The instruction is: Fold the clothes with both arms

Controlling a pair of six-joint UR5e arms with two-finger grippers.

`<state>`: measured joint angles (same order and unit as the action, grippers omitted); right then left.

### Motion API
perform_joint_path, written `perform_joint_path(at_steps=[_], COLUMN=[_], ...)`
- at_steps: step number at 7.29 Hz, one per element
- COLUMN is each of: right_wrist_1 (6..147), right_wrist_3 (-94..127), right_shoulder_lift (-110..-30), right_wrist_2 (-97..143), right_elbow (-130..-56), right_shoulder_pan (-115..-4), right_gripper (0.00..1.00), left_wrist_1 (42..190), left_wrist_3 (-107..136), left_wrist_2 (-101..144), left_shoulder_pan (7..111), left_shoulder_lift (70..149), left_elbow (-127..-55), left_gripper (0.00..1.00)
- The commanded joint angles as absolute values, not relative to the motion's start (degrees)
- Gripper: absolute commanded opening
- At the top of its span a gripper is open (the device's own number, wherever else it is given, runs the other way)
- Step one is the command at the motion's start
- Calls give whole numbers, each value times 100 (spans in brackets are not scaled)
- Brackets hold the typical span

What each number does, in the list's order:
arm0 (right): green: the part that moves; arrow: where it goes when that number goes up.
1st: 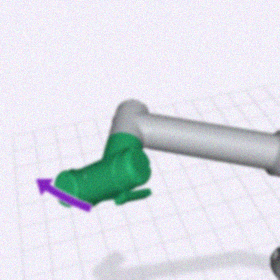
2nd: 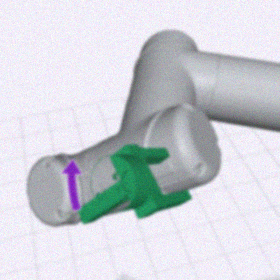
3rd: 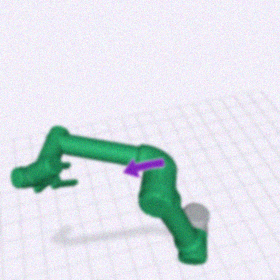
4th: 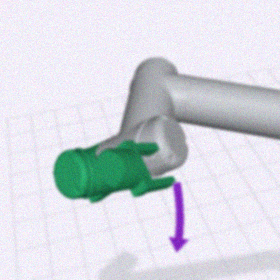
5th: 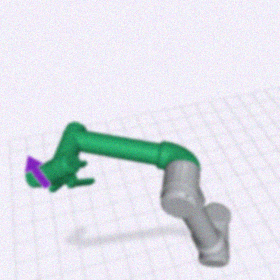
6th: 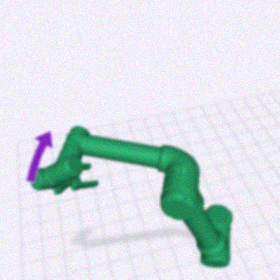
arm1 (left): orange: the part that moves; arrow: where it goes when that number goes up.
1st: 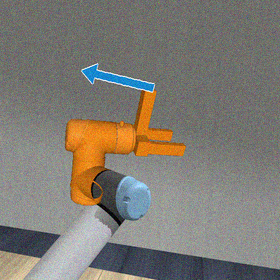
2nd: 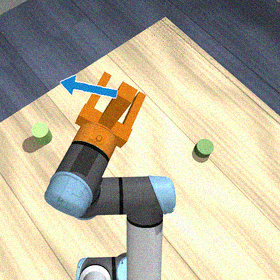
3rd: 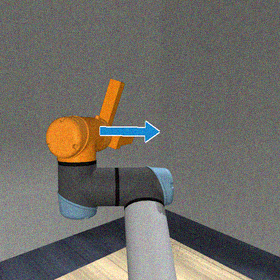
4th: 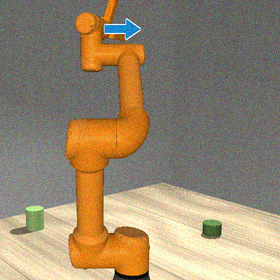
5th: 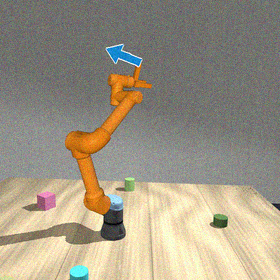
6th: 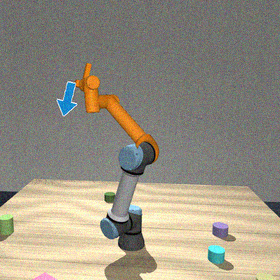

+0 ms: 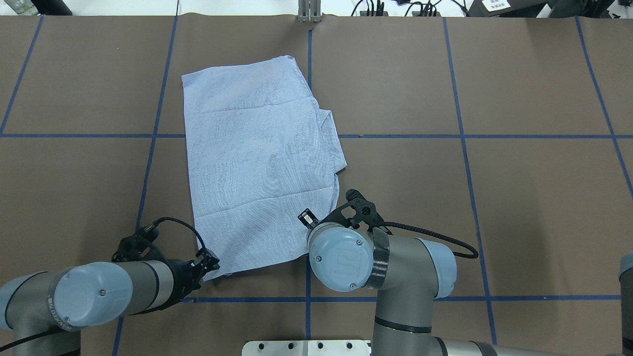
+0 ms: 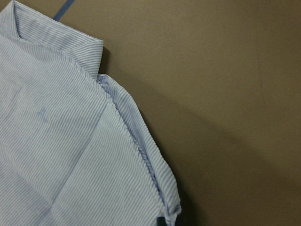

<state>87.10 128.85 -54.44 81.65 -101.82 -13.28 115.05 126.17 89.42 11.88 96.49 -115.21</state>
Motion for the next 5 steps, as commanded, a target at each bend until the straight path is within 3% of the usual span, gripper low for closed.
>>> perform_joint_path(at_steps=[1, 4, 5], right_wrist_1=[8710, 8710, 8710], right_wrist_3=[12885, 12885, 12885], right_shoulder_lift=[-5440, -5440, -5458], right_wrist_2=[8165, 8165, 8165], right_elbow=[-10195, -10195, -10195], right_shoulder_pan=[-1318, -1318, -1318], right_gripper=[0, 0, 0], left_wrist_1=[11514, 11522, 11522], left_wrist_3=[12604, 12638, 12656], left_wrist_2=[8938, 8938, 8938], left_shoulder_pan=[1178, 1169, 1169], left_shoulder_lift=[9668, 9869, 9905], left_elbow=[-11426, -11426, -11443], left_gripper=[56, 32, 3])
